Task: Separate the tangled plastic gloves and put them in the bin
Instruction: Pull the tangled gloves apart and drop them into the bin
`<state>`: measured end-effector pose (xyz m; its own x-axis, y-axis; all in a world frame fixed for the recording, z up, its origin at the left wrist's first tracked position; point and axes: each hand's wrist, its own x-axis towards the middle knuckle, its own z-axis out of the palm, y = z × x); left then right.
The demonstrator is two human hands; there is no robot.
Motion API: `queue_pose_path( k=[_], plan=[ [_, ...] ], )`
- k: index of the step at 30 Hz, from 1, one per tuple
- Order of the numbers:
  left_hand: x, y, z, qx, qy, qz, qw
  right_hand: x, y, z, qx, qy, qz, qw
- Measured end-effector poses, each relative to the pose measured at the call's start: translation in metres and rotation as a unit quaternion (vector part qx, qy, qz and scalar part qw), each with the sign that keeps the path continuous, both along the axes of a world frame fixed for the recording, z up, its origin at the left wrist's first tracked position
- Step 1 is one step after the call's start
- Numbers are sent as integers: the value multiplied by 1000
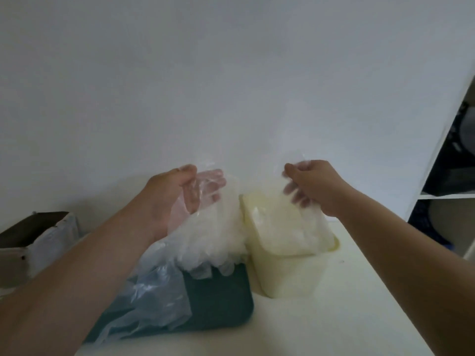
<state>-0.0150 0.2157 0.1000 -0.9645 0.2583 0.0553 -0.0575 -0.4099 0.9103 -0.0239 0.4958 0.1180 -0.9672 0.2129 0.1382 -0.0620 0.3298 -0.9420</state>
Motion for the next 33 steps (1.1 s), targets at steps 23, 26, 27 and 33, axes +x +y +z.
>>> queue_pose_path(
  k=[23, 26, 27, 33],
  plan=[
    [-68, 150, -18, -178, -77, 50, 980, -10, 48, 3, 78, 45, -96, 991],
    [-77, 159, -29, -191, -90, 84, 974, 8, 32, 4, 142, 35, -21, 989],
    [-78, 161, -31, -196, -96, 97, 971, 14, 22, 4, 163, 8, 20, 986],
    [-81, 153, -34, -221, -61, 126, 965, 14, -12, -31, 474, -199, 179, 839]
  ],
)
